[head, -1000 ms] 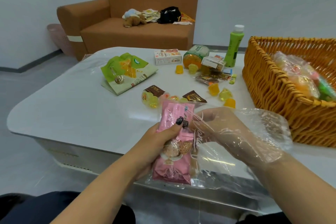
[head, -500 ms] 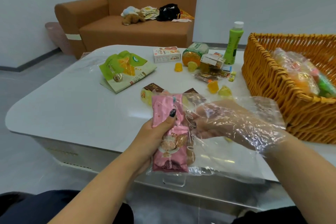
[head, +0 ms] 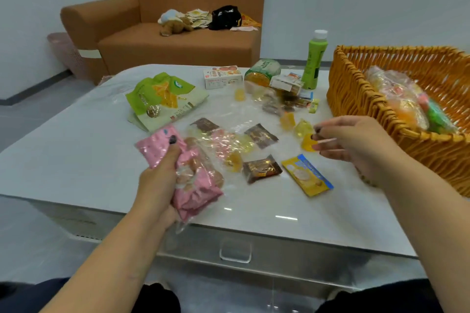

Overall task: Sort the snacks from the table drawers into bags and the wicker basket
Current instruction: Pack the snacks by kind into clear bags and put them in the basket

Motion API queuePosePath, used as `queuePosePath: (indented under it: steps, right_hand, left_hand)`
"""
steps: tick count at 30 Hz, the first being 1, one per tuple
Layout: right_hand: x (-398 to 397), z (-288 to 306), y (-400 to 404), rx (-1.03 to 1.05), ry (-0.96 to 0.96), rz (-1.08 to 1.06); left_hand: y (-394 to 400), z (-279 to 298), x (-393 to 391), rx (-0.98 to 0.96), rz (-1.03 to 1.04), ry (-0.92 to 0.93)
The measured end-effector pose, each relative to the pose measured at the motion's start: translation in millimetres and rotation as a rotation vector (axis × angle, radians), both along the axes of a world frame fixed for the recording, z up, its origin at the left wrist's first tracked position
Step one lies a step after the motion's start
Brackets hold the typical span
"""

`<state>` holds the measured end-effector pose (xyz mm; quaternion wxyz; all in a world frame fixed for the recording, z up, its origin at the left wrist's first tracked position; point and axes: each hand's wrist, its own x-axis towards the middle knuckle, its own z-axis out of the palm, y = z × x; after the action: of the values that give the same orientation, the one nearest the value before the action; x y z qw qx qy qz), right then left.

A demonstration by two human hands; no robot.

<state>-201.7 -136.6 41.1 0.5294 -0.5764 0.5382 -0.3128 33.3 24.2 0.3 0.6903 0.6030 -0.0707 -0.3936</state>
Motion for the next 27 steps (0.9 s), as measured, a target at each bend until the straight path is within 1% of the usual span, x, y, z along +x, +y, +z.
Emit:
queuePosePath:
  steps: [1, 2, 4, 5, 6, 8, 12, 14, 15, 16, 18, 20, 21, 22, 23, 25, 27]
  right_hand:
    - [0.4, -8.0, -6.0, -0.046, 0.163, -0.003]
    - [1.5, -17.1, -11.3, -0.097, 0.372, 0.052]
    - [9.3, -29.8, -11.2, -0.164, 0.823, 0.235]
    - [13.9, -34.8, -9.0, -0.18, 0.954, 0.294]
    - [17.8, -39.1, -7.5, -0.192, 1.007, 0.323]
    - [24.9, -43.0, -5.1, -0.203, 1.004, 0.317]
    - [34.2, -43.4, -7.6, -0.066, 0.914, 0.288]
    - [34.9, -42.2, -13.4, -0.092, 0.821, 0.249]
    - [34.3, -39.7, -15.9, -0.121, 0.711, 0.208]
    - [33.9, -33.8, -16.6, -0.124, 0.548, 0.157]
    - [31.8, -16.9, -13.7, -0.028, 0.111, 0.066]
    - [29.6, -1.0, -5.9, 0.11, -0.252, 0.075]
    - [26.2, 5.0, -1.7, 0.159, -0.357, 0.131]
    - [23.9, 8.7, 2.5, 0.186, -0.403, 0.203]
    - [22.1, 10.3, 6.5, 0.191, -0.389, 0.286]
    - [22.1, 4.7, 15.6, 0.163, -0.265, 0.417]
    - [27.7, -7.9, 23.7, 0.16, -0.181, 0.459]
  left_hand:
    - [-0.4, 0.5, 4.1, -0.007, 0.04, 0.008]
    - [-0.7, 0.7, 7.5, -0.012, 0.065, 0.013]
    - [-0.7, 1.1, 11.2, -0.016, 0.081, 0.022]
    - [-0.2, 1.2, 11.9, -0.016, 0.079, 0.02]
    - [0.2, 1.0, 12.0, -0.016, 0.072, 0.013]
    - [1.1, 0.3, 10.9, -0.017, 0.05, 0.003]
    - [3.6, 0.1, 11.7, -0.007, 0.032, -0.017]
    - [5.3, 1.0, 13.4, -0.005, 0.0, -0.026]
    - [6.4, 1.5, 13.8, -0.009, -0.021, -0.033]
    - [7.2, 1.9, 14.0, -0.013, -0.042, -0.043]
    - [9.0, 2.5, 13.2, -0.014, -0.082, -0.06]
    - [10.8, 2.3, 11.7, 0.0, -0.125, -0.074]
    - [11.6, 1.4, 11.3, 0.01, -0.144, -0.086]
    - [12.6, 0.2, 11.1, 0.022, -0.16, -0.1]
    - [13.7, -1.1, 11.1, 0.036, -0.175, -0.113]
    - [15.7, -3.9, 11.2, 0.073, -0.21, -0.134]
    - [17.8, -6.0, 10.3, 0.091, -0.256, -0.137]
